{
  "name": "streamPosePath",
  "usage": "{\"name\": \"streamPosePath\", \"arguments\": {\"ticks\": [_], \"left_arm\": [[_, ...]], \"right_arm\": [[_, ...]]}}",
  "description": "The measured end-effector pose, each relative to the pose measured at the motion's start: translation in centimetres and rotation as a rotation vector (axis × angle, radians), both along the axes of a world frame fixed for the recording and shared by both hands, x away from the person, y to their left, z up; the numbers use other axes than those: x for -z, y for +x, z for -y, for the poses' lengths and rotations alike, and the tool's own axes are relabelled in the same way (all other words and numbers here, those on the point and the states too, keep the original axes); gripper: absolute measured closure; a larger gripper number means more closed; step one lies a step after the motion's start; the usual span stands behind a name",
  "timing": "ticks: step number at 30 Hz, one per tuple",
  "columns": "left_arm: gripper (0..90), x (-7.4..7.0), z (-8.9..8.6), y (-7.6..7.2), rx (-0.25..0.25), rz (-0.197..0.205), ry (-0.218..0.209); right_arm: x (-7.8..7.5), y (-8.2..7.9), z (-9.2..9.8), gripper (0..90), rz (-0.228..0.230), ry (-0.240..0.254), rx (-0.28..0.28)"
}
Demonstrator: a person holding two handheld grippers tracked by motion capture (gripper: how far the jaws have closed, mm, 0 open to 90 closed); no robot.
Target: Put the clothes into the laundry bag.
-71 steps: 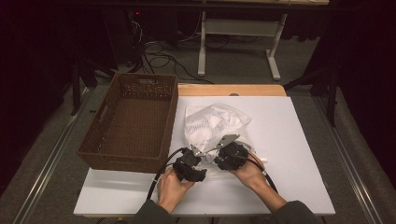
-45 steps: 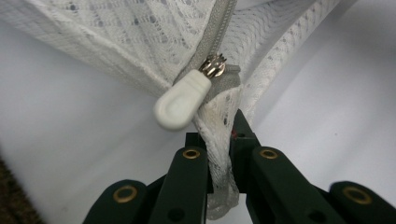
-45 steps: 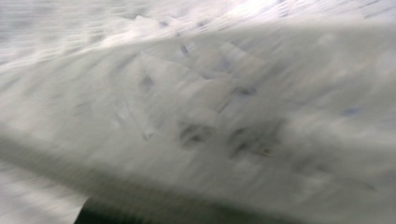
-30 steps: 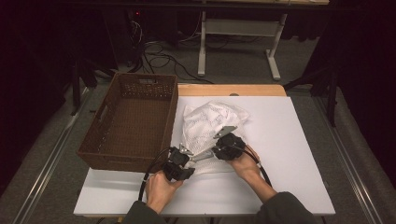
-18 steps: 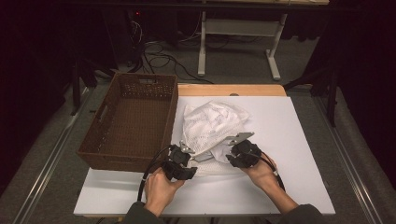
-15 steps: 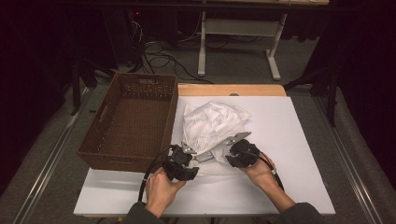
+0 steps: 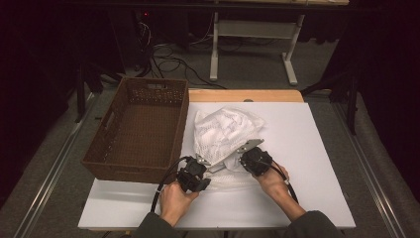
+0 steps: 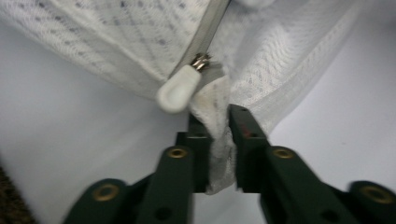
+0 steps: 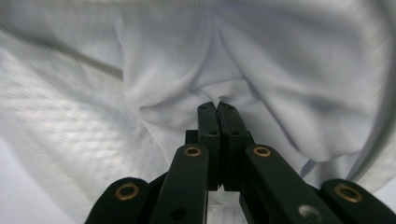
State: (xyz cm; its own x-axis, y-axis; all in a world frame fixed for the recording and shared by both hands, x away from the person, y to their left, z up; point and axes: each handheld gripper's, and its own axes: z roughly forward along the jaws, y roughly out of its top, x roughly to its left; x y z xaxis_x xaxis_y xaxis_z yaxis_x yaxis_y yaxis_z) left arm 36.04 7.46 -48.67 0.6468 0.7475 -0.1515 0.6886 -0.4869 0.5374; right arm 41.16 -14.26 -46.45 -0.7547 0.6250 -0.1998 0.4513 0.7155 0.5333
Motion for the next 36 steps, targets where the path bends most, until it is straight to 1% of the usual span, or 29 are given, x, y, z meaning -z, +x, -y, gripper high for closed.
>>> {"name": "streamPosePath", "arguments": {"ticks": [2,4,5,6,7,9,10,11,13,14,15,16,17,18,19,20,22,23,24,25,26,28,29,31,32,34,35,36], "left_arm": [[86.5,-0.1,0.1,0.0,0.011,0.003,-0.003],[87.0,-0.2,0.0,-0.3,0.018,0.007,-0.001],[87.1,-0.2,-0.1,-0.4,0.021,0.008,-0.007],[87.1,-0.3,-0.3,-0.6,0.029,0.007,-0.01],[87.2,-0.3,-0.5,-0.6,0.027,0.006,-0.017],[87.4,-0.2,-0.9,-0.6,0.024,-0.008,-0.038],[87.4,-0.1,-1.0,-0.6,0.024,-0.013,-0.041],[87.4,-0.1,-1.1,-0.5,0.025,-0.016,-0.042],[87.4,0.0,-0.9,-0.3,0.021,-0.013,-0.045],[87.4,0.0,-0.9,-0.2,0.02,-0.013,-0.047],[87.3,0.1,-0.8,-0.1,0.021,-0.012,-0.047],[87.2,0.1,-0.8,-0.1,0.024,-0.011,-0.041],[87.1,0.2,-0.8,-0.1,0.029,-0.01,-0.037],[87.0,0.2,-0.8,-0.1,0.029,-0.011,-0.038],[86.9,0.2,-0.8,0.0,0.027,-0.015,-0.049],[86.8,0.2,-0.9,0.1,0.026,-0.02,-0.061],[86.7,0.3,-0.9,0.3,0.032,-0.025,-0.064],[86.6,0.4,-0.9,0.4,0.029,-0.028,-0.065],[86.6,0.4,-0.9,0.4,0.027,-0.031,-0.066],[86.5,0.4,-0.9,0.4,0.026,-0.028,-0.064],[86.5,0.3,-0.9,0.3,0.027,-0.024,-0.059],[86.3,0.2,-0.7,0.2,0.023,-0.014,-0.049],[86.2,0.1,-0.6,0.2,0.022,-0.013,-0.046],[86.1,0.2,-0.6,0.1,0.015,-0.009,-0.042],[86.0,0.2,-0.5,0.1,0.017,-0.01,-0.039],[85.9,0.2,-0.5,0.1,0.019,-0.008,-0.033],[85.8,0.2,-0.5,0.1,0.019,-0.007,-0.033],[85.8,0.1,-0.5,0.2,0.019,-0.008,-0.035]], "right_arm": [[-0.8,0.4,-0.4,90.0,0.01,0.018,0.007],[-0.9,1.0,-1.0,90.0,0.01,0.036,0.025],[-0.7,1.4,-1.4,90.0,0.013,0.045,0.034],[-0.5,1.8,-1.7,89.9,0.007,0.05,0.038],[0.2,2.4,-2.3,89.5,0.01,0.051,0.059],[1.4,3.2,-3.1,89.0,0.03,0.007,0.074],[2.4,3.7,-3.5,88.8,0.049,-0.024,0.082],[2.8,4.1,-3.6,88.7,0.046,-0.048,0.086],[2.9,4.5,-3.4,87.8,0.046,-0.024,0.099],[2.8,4.5,-3.3,85.1,0.03,-0.025,0.101],[2.6,4.4,-3.1,77.6,0.025,-0.019,0.101],[2.4,4.2,-3.0,73.2,0.015,-0.011,0.096],[2.1,3.9,-2.9,66.7,-0.004,-0.01,0.103],[1.8,3.4,-2.7,62.7,-0.018,-0.004,0.101],[1.4,2.9,-2.6,60.7,-0.024,-0.01,0.113],[0.9,2.5,-2.2,58.7,-0.028,-0.016,0.117],[-0.1,1.4,-1.3,54.5,-0.037,0.02,0.142],[-0.6,0.7,-0.8,53.5,-0.034,0.034,0.149],[-1.0,0.1,-0.2,52.7,-0.027,0.044,0.15],[-1.5,-0.6,0.5,52.5,-0.019,0.041,0.145],[-1.8,-1.1,1.3,52.7,-0.002,0.043,0.144],[-2.3,-1.9,3.5,55.0,0.014,0.067,0.168],[-2.4,-2.0,4.6,58.1,0.015,0.084,0.195],[-2.3,-1.9,6.8,60.6,0.024,0.099,0.262],[-2.0,-1.8,7.6,61.0,0.016,0.105,0.29],[-1.4,-1.4,8.3,60.9,0.002,0.099,0.306],[-1.1,-1.3,8.3,60.4,-0.007,0.097,0.307],[-0.9,-1.0,8.1,59.6,-0.013,0.106,0.301]]}}
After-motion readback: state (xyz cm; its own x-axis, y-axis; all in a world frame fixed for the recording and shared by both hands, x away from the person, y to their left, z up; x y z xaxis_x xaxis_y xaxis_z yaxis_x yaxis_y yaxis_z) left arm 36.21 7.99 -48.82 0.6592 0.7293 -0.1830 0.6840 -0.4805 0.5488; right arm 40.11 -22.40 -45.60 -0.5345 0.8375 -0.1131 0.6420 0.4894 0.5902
